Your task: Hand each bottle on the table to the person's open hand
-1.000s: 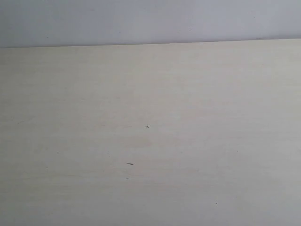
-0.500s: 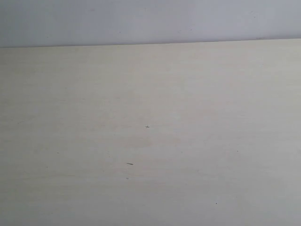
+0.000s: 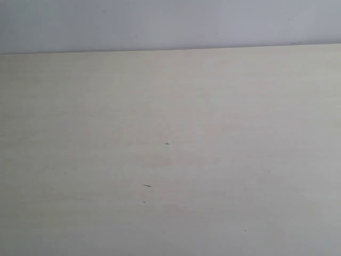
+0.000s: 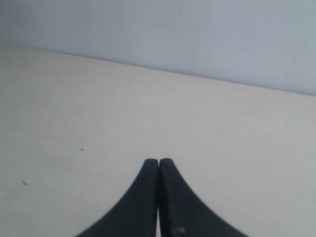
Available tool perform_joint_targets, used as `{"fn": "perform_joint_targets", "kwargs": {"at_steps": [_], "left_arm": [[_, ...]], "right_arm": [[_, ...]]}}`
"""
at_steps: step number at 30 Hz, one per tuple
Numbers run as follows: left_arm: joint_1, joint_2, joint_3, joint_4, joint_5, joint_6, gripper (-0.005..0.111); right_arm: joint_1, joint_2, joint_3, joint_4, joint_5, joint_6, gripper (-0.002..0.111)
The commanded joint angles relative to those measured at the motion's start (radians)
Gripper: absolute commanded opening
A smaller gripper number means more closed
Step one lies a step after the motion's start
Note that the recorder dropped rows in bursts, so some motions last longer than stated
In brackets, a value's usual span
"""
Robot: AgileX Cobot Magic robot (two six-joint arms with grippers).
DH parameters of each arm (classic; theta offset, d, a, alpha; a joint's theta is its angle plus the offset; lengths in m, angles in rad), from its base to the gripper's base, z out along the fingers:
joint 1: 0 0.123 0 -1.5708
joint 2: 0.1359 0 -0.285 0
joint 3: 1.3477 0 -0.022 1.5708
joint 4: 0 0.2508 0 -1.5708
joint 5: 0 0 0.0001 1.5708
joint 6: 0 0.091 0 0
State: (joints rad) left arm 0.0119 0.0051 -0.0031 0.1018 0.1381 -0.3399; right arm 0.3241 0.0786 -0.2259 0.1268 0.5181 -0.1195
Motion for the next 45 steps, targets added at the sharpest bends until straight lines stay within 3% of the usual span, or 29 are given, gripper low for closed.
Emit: {"fn": "perform_joint_targets", "kwargs": {"at_steps": [1, 6, 9, 14, 45], "left_arm": [[0.002, -0.005, 0.003, -0.005, 0.002, 0.005, 0.0], [0.002, -0.005, 0.003, -0.005, 0.002, 0.005, 0.0], [0.002, -0.005, 0.003, -0.005, 0.002, 0.005, 0.0], [0.002, -0.005, 0.003, -0.005, 0.002, 0.005, 0.0], [0.002, -0.005, 0.003, -0.005, 0.002, 0.005, 0.0]], "right_arm": [[-0.032, -0.056, 0.002, -0.023, -0.048, -0.01, 0.0], [-0.179, -0.079, 0.088, 0.018, -0.415, -0.006, 0.0], [-0.238, -0.079, 0.152, 0.056, -0.525, -0.006, 0.0], [-0.241, -0.079, 0.226, 0.054, -0.533, -0.013, 0.0], [-0.241, -0.079, 0.226, 0.068, -0.504, -0.009, 0.0]]}}
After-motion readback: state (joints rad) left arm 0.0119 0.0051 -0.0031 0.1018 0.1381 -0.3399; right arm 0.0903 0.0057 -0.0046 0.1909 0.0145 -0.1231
